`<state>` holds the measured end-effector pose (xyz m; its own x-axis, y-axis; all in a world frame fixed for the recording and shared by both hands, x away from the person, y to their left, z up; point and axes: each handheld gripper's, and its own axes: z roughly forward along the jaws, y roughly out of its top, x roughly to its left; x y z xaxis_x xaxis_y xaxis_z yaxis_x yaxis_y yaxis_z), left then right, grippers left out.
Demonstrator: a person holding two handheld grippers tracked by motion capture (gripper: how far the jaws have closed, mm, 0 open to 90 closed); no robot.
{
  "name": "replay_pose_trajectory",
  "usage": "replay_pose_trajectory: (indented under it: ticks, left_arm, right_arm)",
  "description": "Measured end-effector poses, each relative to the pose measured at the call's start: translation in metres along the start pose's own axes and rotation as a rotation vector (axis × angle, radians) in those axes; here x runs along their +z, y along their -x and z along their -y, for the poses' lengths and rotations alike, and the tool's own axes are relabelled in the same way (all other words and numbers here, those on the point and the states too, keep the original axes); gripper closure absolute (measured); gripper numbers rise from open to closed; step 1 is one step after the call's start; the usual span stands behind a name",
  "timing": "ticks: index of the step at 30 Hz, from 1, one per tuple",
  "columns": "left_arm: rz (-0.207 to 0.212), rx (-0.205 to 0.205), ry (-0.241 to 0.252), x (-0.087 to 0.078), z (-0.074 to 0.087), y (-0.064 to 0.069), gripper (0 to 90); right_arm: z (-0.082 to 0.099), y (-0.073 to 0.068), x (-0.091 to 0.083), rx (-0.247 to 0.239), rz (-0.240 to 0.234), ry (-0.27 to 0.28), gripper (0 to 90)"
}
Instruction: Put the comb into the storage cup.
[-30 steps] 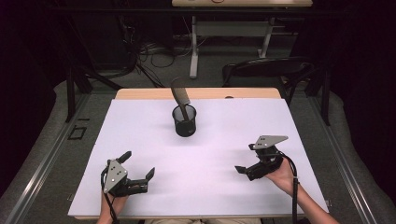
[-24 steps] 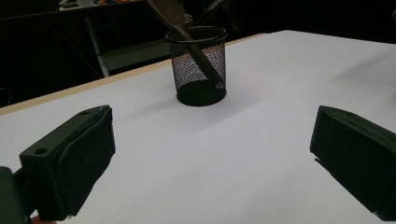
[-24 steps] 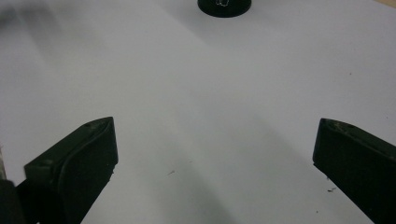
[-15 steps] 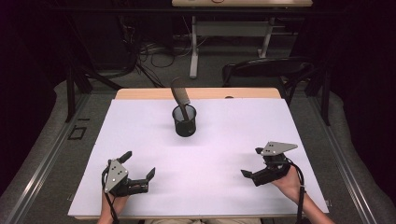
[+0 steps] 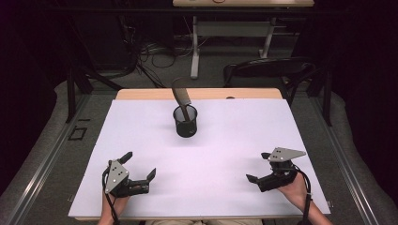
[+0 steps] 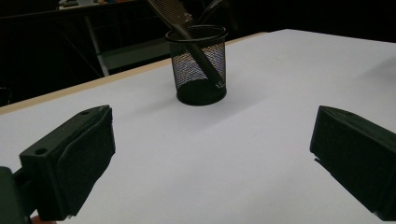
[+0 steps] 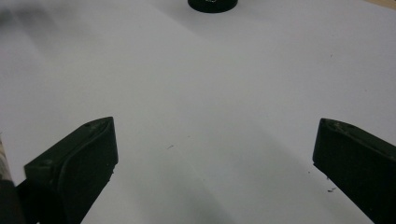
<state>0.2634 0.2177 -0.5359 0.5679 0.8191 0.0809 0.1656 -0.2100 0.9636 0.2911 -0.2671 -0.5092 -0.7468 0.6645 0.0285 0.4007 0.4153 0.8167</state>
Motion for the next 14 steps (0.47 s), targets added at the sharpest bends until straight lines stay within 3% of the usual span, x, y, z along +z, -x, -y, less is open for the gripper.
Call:
replay_pose_trajectory:
  ticks: [14]
  left_arm:
    - [-0.008, 0.002, -0.003, -0.002, 0.000, 0.001, 0.1]
  right_arm:
    - [0.011, -0.004, -0.009, 0.010, 0.005, 0.049, 0.0]
